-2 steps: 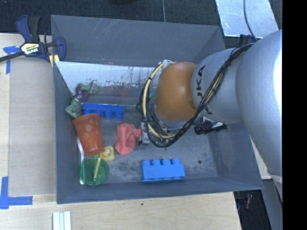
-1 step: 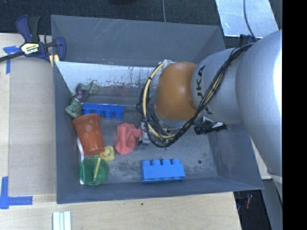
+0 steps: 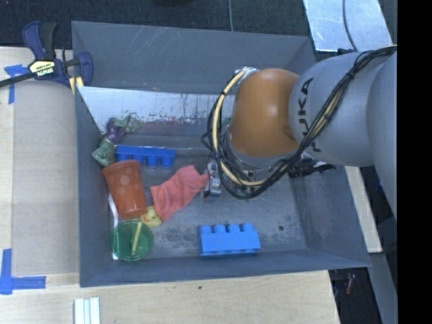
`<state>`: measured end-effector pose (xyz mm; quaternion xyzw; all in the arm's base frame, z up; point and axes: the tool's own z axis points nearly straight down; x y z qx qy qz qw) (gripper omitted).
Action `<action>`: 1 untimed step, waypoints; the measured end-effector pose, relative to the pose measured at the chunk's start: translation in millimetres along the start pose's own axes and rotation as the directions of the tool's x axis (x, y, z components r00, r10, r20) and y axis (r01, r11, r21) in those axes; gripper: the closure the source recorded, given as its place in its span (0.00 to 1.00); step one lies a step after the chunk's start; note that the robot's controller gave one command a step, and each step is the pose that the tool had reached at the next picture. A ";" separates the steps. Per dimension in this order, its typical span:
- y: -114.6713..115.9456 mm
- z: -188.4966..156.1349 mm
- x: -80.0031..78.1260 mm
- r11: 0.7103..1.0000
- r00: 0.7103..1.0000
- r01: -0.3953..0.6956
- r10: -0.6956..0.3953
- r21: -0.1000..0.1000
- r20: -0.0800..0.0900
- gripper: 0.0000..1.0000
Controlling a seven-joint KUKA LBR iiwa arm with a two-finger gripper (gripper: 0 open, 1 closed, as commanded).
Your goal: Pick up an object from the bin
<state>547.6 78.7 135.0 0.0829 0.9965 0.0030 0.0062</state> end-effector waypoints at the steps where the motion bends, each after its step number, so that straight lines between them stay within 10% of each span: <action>1: 13.1 -68.8 -8.2 0.998 0.998 -0.060 0.060 0.000 -0.001 1.00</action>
Offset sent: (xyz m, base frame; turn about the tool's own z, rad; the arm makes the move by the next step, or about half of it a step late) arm 0.0759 -0.0322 -0.0650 -0.1892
